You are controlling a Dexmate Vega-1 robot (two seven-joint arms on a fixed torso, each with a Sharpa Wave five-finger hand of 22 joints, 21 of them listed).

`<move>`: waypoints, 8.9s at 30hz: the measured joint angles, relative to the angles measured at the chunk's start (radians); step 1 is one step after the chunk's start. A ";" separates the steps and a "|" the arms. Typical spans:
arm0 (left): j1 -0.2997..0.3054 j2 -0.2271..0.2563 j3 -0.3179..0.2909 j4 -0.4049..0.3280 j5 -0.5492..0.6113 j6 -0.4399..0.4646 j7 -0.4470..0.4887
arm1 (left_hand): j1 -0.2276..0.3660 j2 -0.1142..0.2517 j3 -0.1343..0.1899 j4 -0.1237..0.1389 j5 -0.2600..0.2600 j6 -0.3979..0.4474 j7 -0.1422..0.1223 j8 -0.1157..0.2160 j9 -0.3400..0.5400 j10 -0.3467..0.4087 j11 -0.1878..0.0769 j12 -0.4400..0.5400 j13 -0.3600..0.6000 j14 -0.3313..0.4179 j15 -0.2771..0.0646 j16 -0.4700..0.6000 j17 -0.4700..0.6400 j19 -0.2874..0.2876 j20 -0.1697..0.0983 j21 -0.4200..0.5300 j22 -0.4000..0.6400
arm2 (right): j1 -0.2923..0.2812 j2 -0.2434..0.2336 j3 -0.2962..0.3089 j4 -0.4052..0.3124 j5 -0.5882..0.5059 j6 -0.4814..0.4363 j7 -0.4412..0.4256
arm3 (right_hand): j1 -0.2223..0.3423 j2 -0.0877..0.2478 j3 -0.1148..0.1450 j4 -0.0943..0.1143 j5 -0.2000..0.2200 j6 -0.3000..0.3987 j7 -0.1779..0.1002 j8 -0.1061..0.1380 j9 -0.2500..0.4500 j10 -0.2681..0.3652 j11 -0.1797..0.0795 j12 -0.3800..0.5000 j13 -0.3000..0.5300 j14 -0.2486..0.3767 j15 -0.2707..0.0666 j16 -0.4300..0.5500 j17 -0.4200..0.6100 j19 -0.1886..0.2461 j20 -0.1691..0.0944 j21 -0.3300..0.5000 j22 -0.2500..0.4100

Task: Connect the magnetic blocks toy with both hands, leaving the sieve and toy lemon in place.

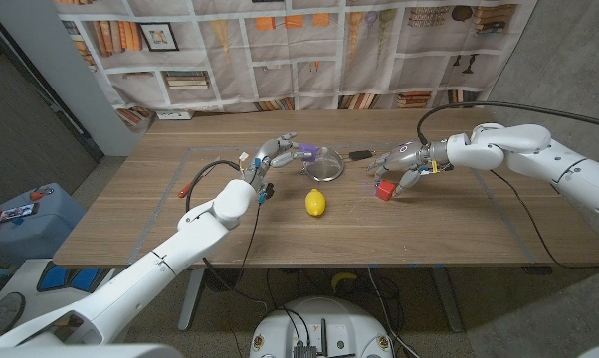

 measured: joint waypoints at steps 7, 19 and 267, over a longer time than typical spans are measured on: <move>0.002 -0.001 0.000 -0.002 0.000 0.004 0.004 | -0.002 0.002 0.000 0.000 -0.002 0.000 0.000 0.000 -0.001 0.000 0.000 0.000 0.000 0.000 0.000 0.000 0.000 0.000 0.000 0.000 0.000 | 0.014 0.008 -0.011 0.018 -0.008 0.008 -0.010 | 0.009 0.009 -0.010 0.008 0.004 0.020 -0.002 0.012 0.000 0.014 -0.014 0.000 0.000 0.008 0.000 0.001 0.001 0.000 0.000 0.000 0.000; -0.002 -0.010 0.004 0.003 0.001 0.008 0.006 | -0.006 0.006 0.000 0.000 -0.002 0.000 0.000 -0.004 -0.001 0.000 0.000 0.000 0.000 0.000 0.000 0.000 0.000 0.000 0.000 0.000 0.000 | 0.033 0.015 -0.027 0.045 -0.023 0.032 -0.045 | 0.009 0.010 -0.033 0.017 0.004 0.106 -0.002 0.053 0.008 0.038 -0.023 0.000 0.000 0.027 -0.002 0.015 0.011 0.029 0.000 0.000 0.000; -0.188 -0.221 0.087 0.352 -0.291 -0.299 -0.361 | -0.038 0.038 -0.029 0.007 0.001 0.003 0.003 -0.038 0.012 0.002 0.027 0.000 0.002 0.009 0.016 0.000 0.000 0.005 0.023 0.006 0.005 | -0.536 0.238 0.327 -0.211 1.234 -0.411 -0.275 | -0.013 0.140 -0.140 0.024 -0.056 0.312 0.094 0.104 -0.068 0.202 -0.008 -0.010 -0.002 0.030 -0.002 0.028 0.050 0.059 -0.002 -0.006 0.000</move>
